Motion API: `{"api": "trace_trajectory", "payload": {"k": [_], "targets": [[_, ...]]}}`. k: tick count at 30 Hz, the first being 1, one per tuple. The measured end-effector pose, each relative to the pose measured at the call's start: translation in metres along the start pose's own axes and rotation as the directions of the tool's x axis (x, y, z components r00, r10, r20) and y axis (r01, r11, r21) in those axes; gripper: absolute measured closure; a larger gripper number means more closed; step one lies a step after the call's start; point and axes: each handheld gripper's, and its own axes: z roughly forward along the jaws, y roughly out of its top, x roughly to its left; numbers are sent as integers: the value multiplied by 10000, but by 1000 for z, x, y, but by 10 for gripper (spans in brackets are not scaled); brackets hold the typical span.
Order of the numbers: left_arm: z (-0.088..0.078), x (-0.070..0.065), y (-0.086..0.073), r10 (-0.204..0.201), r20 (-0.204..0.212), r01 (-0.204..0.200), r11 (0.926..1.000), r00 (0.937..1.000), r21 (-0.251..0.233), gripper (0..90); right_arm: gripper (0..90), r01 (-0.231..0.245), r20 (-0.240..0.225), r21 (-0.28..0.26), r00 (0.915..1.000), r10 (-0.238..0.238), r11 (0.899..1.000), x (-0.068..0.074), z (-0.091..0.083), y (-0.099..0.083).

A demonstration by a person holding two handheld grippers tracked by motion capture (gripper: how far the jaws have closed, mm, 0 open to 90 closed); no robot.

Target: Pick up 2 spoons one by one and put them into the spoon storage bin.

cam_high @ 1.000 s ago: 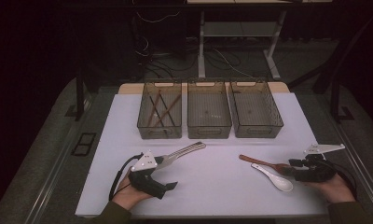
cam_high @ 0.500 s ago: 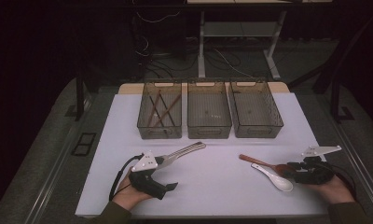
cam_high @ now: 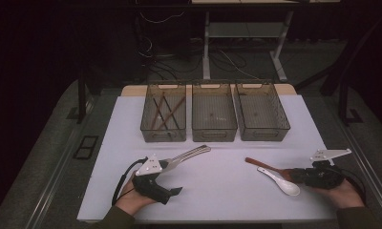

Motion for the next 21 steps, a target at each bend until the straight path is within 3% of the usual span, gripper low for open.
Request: {"api": "trace_trajectory", "payload": {"k": [7,11,14,21], "targets": [[0,-1,0,-46,5,46,10000,10000,-55,0,828,185,-178,-262,9997,-190,9995,0,-3,0],[0,0,0,-59,12,59,10000,10000,-79,0,831,427,248,-336,9988,-419,9985,4,-2,3],[0,-1,0,-135,19,135,9998,9999,-161,0,831,499,305,-357,9983,-488,9981,4,-2,4],[1,-1,0,-74,38,74,9999,10000,-119,0,831,390,530,-1070,9980,-335,9935,3,-9,6]]}}
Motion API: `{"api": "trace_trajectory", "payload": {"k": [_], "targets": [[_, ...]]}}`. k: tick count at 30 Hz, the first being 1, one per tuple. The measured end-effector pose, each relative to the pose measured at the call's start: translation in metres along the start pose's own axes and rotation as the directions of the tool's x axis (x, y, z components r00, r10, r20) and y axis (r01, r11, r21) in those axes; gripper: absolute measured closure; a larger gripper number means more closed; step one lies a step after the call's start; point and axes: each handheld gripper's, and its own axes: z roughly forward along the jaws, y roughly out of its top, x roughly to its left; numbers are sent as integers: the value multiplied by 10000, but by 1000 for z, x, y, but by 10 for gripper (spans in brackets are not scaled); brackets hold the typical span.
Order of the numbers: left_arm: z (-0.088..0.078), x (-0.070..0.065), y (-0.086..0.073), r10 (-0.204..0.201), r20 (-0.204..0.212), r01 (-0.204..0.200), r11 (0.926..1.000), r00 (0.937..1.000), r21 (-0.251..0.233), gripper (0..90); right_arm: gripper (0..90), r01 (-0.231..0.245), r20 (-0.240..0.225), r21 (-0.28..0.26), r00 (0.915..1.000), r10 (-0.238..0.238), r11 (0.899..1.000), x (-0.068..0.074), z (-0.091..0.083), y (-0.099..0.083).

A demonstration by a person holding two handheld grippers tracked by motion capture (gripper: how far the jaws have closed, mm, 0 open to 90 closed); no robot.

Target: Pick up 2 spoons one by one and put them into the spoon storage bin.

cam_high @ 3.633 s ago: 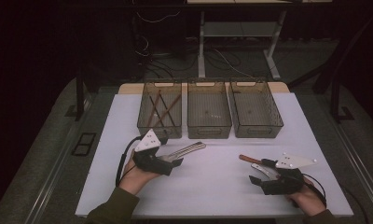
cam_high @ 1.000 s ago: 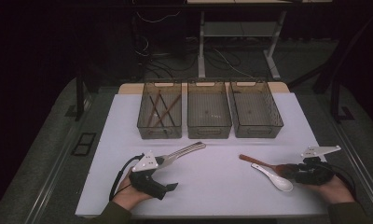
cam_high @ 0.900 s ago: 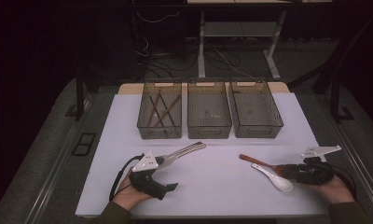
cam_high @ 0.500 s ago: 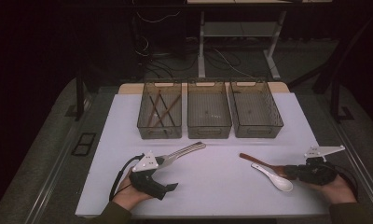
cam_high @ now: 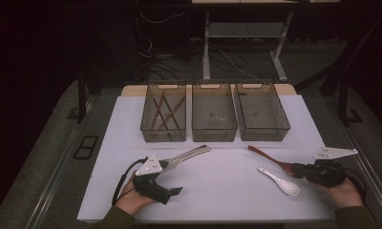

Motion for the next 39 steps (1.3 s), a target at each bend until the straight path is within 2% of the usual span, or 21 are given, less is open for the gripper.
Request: {"api": "trace_trajectory", "payload": {"k": [4,17,31,39], "targets": [[0,1,0,71,13,-71,10000,10000,42,0,831,-3,69,-242,10000,4,9997,0,-2,3],[0,1,0,-101,45,102,9999,9999,-114,0,831,-144,204,-1109,9997,167,9937,5,-7,22],[1,3,-1,-200,-26,199,9995,9998,-235,0,830,-147,284,-1484,9994,191,9888,12,-2,51],[2,4,-1,-167,22,167,9997,9999,-200,0,830,-89,240,-1577,9996,128,9874,14,8,70]]}}
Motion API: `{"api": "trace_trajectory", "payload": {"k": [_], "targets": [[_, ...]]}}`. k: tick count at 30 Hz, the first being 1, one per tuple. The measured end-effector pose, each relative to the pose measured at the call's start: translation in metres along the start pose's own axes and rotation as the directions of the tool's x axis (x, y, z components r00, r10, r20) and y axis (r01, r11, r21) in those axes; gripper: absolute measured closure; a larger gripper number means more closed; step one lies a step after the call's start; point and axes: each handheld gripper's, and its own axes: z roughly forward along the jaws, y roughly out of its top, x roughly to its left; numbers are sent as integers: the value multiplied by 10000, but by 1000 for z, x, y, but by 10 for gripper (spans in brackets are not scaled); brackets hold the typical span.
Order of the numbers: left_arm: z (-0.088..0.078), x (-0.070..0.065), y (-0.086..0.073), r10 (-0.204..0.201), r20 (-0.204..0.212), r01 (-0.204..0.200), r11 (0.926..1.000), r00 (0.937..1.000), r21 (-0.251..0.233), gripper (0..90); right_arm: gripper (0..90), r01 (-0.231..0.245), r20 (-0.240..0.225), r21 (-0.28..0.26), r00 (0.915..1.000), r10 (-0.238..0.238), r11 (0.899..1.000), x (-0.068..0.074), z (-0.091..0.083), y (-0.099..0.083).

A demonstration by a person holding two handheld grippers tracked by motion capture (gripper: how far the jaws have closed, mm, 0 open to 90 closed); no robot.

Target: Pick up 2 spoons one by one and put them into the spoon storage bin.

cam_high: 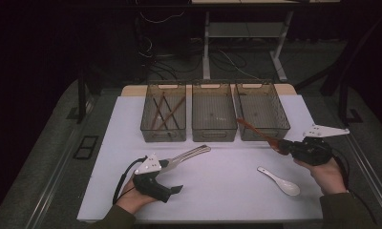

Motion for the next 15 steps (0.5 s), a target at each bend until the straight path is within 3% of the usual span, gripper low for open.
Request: {"api": "trace_trajectory", "payload": {"k": [6,15], "targets": [[0,0,0,-31,-8,31,10000,10000,-36,0,830,-16,-7,161,10000,16,9999,2,10,9],[0,0,0,-29,-9,29,10000,10000,-42,0,830,-89,49,-55,9999,90,9999,5,23,26]]}}
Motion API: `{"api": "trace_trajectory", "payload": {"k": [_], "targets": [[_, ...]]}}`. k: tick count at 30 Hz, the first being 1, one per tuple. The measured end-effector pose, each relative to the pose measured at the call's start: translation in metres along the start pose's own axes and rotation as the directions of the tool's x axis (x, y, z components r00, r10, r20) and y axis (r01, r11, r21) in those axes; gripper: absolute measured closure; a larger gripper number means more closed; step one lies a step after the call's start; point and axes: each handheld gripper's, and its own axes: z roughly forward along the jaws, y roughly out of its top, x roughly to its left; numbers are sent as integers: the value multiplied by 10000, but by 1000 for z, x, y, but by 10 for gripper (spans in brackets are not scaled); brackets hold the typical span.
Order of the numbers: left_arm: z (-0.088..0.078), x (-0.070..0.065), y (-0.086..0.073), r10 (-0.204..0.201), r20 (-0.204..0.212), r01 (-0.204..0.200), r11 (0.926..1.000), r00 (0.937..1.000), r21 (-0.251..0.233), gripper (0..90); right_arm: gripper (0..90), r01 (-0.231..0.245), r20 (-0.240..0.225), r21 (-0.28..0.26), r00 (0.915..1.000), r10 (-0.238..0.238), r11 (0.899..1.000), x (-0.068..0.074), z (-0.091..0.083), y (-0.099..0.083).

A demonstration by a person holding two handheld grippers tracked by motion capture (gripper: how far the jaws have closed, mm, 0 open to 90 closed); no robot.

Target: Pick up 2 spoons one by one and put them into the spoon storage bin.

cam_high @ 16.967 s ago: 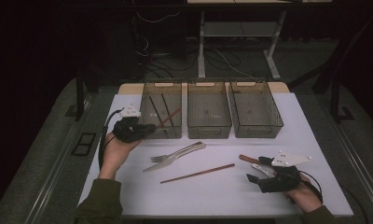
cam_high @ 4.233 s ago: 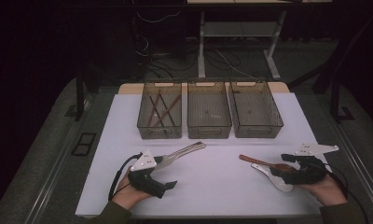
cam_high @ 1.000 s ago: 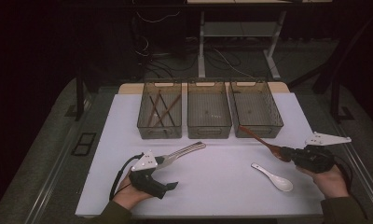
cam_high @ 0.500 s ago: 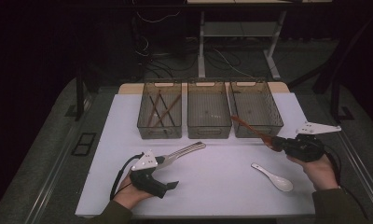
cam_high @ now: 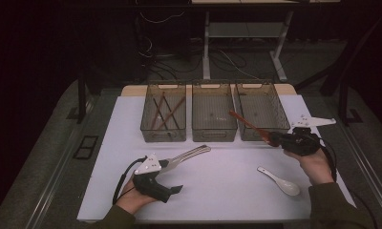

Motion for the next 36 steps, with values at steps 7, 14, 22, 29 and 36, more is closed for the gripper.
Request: {"api": "trace_trajectory", "payload": {"k": [7,14,22,29,36], "targets": [[0,0,0,5,1,-5,10000,10000,-2,0,830,3,77,-207,10000,-1,9998,5,11,16],[0,0,0,19,27,-19,10000,10000,-57,0,830,66,234,-266,9997,-60,9996,11,25,31],[-1,-1,1,-13,-31,12,9999,10000,-129,0,830,-210,464,-458,9987,231,9987,18,44,51],[-2,-1,1,40,10,-40,9999,10000,-102,0,830,-303,674,-249,9972,319,9992,31,76,70],[-1,-1,1,11,39,-10,9999,10000,-152,0,828,-384,829,100,9959,375,9992,41,106,78]]}}
